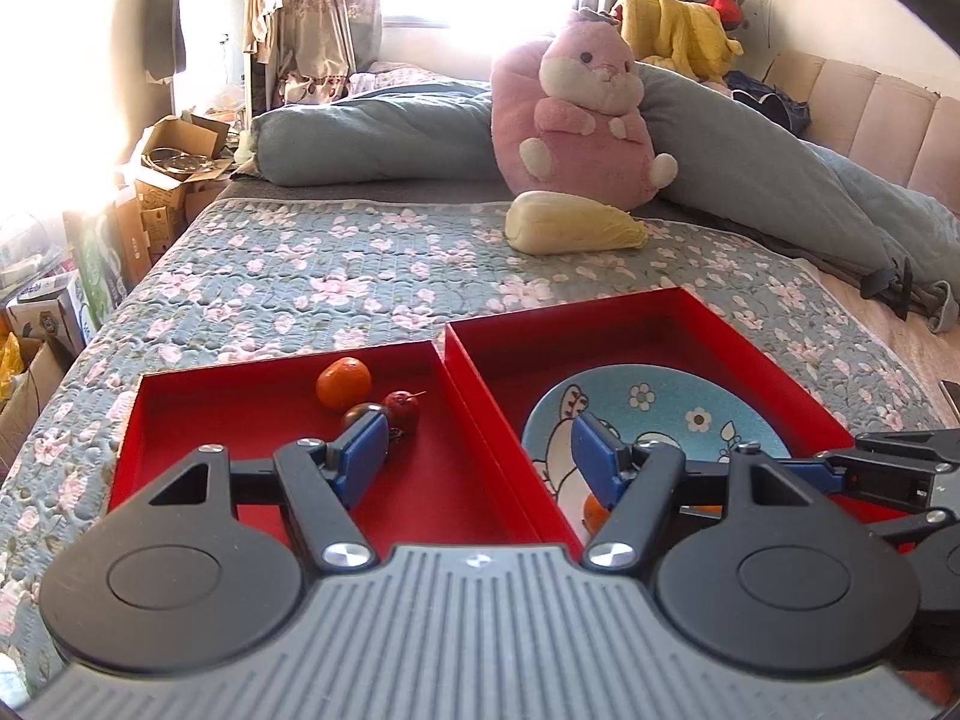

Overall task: Organize fruits
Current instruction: 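Withdraw both tools from the plate toward the fruit compartment, then lower the right tool onto the yellow-orange tomato and close it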

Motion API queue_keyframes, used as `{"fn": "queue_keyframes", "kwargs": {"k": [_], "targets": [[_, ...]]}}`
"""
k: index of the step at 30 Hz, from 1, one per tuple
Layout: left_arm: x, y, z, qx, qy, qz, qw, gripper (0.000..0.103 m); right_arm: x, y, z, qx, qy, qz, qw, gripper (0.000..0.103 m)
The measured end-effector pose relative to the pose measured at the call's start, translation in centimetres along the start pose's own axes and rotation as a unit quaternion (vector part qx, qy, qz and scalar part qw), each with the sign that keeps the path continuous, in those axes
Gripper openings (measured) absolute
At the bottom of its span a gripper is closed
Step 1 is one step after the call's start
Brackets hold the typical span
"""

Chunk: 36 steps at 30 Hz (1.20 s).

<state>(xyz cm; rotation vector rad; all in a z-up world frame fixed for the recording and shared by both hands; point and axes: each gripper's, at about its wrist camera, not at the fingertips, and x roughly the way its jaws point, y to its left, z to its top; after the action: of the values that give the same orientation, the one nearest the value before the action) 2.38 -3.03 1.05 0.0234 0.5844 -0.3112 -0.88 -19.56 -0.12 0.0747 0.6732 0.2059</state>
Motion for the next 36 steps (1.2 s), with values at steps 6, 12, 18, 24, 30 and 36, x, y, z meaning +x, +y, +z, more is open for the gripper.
{"fn": "queue_keyframes", "kwargs": {"k": [6,12,18,24,30,36], "targets": [[-0.2,0.6,-0.2,0.003,0.003,0.009,1.0000,0.073,0.1,0.5,-0.1,-0.002,0.003,0.003,1.000,0.054],[0.1,1.2,-0.3,-0.005,0.011,0.018,0.9998,0.073,0.2,0.9,-0.1,-0.004,0.003,0.007,1.000,0.054],[0.3,2.0,-0.5,-0.015,0.012,0.022,0.9996,0.073,0.3,1.2,-0.2,-0.007,0.005,0.012,1.000,0.054],[0.5,2.7,-0.8,-0.019,0.011,0.030,0.9993,0.078,0.7,1.4,-0.2,-0.009,0.009,0.016,1.000,0.054],[0.7,3.6,-0.9,-0.030,0.012,0.035,0.9989,0.078,1.0,1.7,-0.3,-0.012,0.012,0.019,1.000,0.054],[1.0,5.2,-0.7,-0.051,0.013,0.043,0.9977,0.078,1.5,2.1,-0.1,-0.016,0.017,0.022,0.999,0.054]]}}
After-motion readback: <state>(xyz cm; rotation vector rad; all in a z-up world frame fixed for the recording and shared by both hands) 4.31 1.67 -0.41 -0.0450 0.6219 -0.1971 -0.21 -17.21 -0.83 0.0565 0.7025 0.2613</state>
